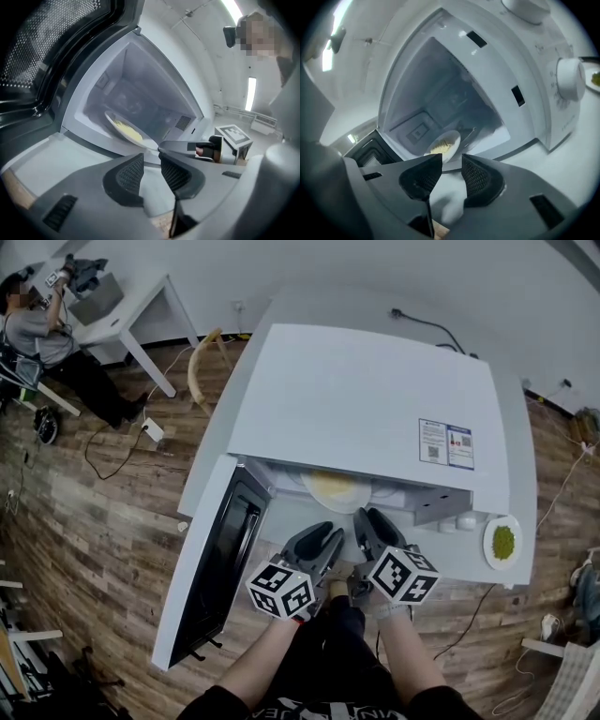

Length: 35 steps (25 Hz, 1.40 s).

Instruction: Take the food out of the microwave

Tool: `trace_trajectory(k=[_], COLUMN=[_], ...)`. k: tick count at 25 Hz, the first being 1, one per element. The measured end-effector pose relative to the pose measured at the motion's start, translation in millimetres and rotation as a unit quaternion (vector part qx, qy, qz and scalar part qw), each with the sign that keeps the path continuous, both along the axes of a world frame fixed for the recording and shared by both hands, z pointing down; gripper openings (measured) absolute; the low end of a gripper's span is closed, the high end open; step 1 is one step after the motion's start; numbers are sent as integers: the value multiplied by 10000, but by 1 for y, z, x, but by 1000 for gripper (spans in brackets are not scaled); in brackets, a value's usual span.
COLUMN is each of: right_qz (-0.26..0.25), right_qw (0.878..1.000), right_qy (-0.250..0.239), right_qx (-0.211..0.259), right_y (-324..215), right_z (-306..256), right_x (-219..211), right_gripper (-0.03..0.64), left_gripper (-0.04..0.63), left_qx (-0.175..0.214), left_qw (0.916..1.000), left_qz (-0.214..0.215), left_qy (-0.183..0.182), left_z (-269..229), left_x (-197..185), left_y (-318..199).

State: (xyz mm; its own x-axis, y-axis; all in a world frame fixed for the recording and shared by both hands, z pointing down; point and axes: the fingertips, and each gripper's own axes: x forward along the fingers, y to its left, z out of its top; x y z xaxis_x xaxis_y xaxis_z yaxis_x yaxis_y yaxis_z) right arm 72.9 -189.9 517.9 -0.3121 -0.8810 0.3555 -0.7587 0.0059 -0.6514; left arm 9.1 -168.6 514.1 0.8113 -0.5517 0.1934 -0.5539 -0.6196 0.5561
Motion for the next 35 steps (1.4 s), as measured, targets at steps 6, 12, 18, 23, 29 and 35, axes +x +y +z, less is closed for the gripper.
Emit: trace_trajectory(k=[6, 12, 18, 23, 29, 35], right_qz=[19, 180, 355, 422, 421, 385], right_qw=[9929, 9861, 9760, 9744, 9752, 9752], right_qy=[-1189, -1641, -2145, -2207, -2167, -2172], right_qx=[16, -206, -101, -72, -158, -203], right_y=[-12, -20, -13, -1, 14, 24], right_z=[-6, -4, -6, -7, -4, -3], right_x=[-8, -12, -7, -3, -2, 0], right_gripper=[115, 78, 60, 59, 59, 60], left_gripper=[103, 103, 103, 104, 103, 103], left_qx=[9, 5, -533, -873, -1058, -1235], left_qw=[10000, 10000, 9959, 9894, 9847, 9797], left_qz=[10, -18, -167, -229, -89, -46], left_qy=[-52, -59, 717, 1138, 1381, 1576], left_z=[5, 3, 2, 2, -1, 0], left_x=[0, -2, -3, 0, 13, 15], left_y=[0, -2, -10, -16, -11, -5])
